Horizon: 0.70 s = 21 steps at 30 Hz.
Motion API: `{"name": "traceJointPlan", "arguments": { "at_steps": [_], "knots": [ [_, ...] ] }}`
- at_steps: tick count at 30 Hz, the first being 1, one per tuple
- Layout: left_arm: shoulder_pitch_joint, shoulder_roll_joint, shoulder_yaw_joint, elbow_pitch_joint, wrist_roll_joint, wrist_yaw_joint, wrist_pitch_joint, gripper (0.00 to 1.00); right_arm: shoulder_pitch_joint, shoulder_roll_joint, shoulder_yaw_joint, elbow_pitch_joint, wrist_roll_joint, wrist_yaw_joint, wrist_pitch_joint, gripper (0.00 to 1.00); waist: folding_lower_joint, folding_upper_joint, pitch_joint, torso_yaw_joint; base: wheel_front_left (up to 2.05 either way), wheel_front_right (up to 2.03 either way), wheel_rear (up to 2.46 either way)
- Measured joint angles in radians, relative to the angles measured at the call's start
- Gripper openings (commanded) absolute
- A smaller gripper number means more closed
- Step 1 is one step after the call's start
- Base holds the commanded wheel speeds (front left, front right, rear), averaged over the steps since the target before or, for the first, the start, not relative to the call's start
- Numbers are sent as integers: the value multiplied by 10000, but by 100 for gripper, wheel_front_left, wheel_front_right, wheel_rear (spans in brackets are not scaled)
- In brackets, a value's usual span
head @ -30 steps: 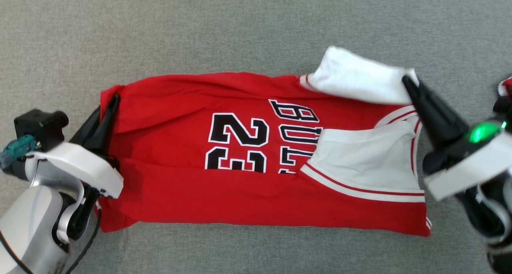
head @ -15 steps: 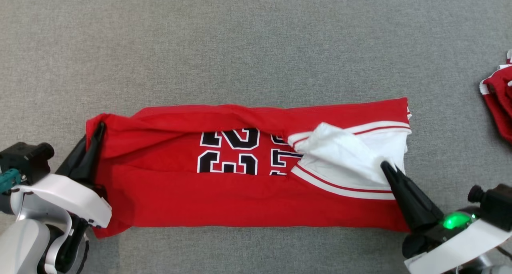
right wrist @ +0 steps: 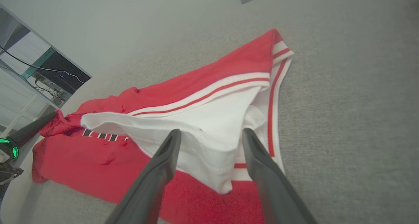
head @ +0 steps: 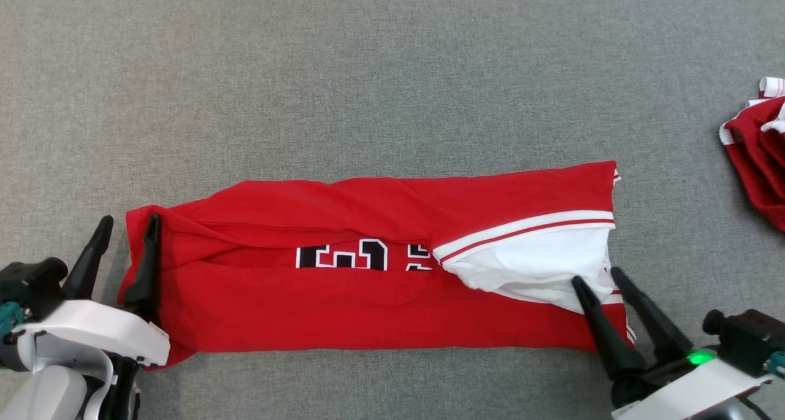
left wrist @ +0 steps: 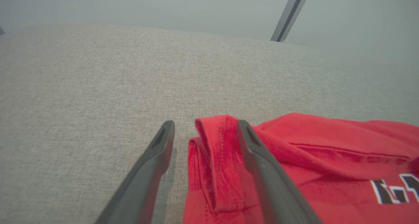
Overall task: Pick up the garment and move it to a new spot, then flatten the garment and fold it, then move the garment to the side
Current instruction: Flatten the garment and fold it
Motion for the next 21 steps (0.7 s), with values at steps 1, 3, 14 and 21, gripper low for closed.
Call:
{"name": "traceJointPlan", "arguments": {
  "at_steps": [1, 3, 14, 21],
  "knots": [
    [0, 0, 0, 0, 0, 0, 0, 100, 0, 0, 0, 0, 0, 0, 0, 100, 0, 0, 0, 0, 0, 0, 0],
    [82, -173, 73, -35, 54, 73, -295, 100, -43, 0, -251, 0, -368, 0, -244, 100, 0, 0, -71, 0, 0, 0, 0],
    [161, -1064, 1492, -1503, 1430, 502, -788, 100, -715, 608, -2449, -650, -1996, 0, -1143, 100, 0, 0, -489, 131, 0, 0, 0],
    [489, -1624, 2359, -2520, 2899, 221, -798, 100, -1019, 583, -3072, -742, -2853, 0, -790, 100, 0, 0, -783, 292, 0, 0, 0]
  ]
}}
